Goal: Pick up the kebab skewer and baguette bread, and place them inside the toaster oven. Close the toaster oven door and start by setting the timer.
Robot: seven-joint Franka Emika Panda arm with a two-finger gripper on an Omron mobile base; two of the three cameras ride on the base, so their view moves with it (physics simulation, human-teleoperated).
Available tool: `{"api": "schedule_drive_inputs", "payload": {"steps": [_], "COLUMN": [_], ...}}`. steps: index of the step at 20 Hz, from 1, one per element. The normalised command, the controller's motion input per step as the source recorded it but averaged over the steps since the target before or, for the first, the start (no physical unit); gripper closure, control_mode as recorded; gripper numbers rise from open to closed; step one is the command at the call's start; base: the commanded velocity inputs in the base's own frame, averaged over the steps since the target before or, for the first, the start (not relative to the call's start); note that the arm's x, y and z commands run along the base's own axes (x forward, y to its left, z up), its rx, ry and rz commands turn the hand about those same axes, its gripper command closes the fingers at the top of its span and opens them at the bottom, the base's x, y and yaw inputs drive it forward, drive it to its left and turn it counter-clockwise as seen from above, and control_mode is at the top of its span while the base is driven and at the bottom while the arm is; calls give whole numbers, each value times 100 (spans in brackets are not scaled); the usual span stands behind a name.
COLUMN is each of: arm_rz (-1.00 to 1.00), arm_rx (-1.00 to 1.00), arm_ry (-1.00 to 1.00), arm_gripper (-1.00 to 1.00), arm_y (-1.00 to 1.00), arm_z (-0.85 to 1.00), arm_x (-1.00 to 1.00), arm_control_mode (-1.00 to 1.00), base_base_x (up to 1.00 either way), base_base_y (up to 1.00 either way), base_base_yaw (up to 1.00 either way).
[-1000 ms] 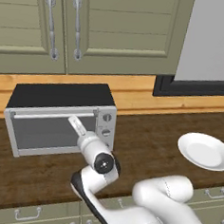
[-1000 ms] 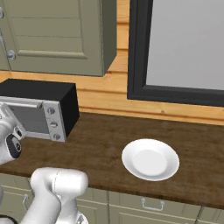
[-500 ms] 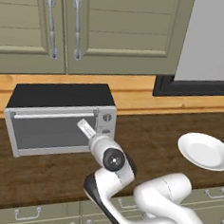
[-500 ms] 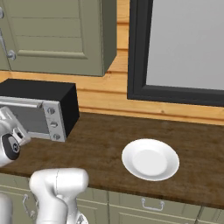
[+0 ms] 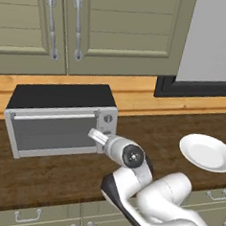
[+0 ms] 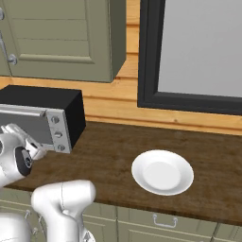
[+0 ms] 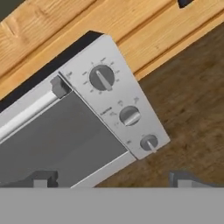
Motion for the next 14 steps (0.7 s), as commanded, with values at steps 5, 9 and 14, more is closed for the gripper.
{"api": "schedule_drive_inputs", "payload": {"steps": [5,9,14], "arm_rz": [22,7,0], "arm_rx": [-16,-6,-1], "arm_ry": [0,-3,-15], "arm_gripper": [-100,-100,-100], "arm_y": [-25,0,0], "arm_z": [-57,-50,-8], "arm_x": [10,30,30], "arm_control_mode": [-100,-100,-100], "base_base_x": [0,0,0], "base_base_y": [0,0,0], "base_base_yaw": [0,0,0]}}
